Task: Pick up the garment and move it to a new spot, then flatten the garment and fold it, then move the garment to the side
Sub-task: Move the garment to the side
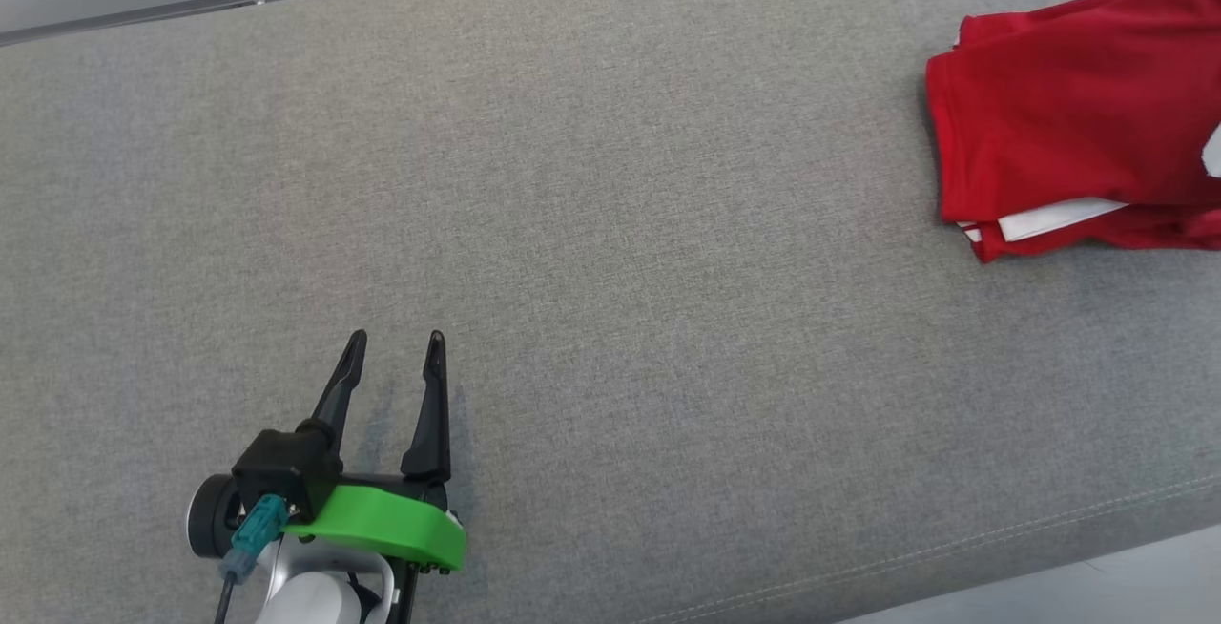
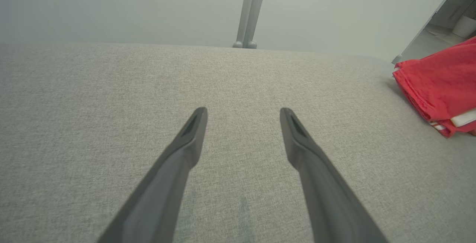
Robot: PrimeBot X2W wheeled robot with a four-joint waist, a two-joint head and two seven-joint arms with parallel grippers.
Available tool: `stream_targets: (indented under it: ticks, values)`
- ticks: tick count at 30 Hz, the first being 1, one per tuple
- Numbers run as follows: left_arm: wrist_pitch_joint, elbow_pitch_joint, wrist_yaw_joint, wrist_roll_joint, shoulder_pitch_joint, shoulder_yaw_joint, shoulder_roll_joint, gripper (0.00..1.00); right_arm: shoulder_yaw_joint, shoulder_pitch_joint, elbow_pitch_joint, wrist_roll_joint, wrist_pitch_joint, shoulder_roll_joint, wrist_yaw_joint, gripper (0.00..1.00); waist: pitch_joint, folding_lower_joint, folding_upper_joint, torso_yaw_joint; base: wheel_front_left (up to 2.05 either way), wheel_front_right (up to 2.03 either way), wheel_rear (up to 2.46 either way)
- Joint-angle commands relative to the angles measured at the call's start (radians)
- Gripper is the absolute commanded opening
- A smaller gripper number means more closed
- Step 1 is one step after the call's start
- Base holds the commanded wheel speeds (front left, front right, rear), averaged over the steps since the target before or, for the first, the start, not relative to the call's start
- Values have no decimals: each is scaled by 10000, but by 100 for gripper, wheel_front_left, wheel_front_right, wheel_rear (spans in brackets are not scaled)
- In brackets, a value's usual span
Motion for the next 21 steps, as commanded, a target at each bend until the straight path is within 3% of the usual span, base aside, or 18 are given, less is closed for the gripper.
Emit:
stream_targets:
  ticks: [1, 12, 21]
  values:
    - [5, -60, -18, 106, -170, -23, 76, 100, 34, -128, 96, -131, 11, -152, -1, 0, 113, -1, -1, 104, 0, 0, 0]
    - [310, -453, 83, 318, -505, -122, 336, 100, 346, -448, 643, -1456, 177, -836, -2, 0, 958, -1, -1, 508, 0, 0, 0]
    - [450, -751, 236, 429, -655, -33, 620, 100, -829, 144, 653, -2696, 330, -1590, -2, 0, 1564, -1, -1, 880, 0, 0, 0]
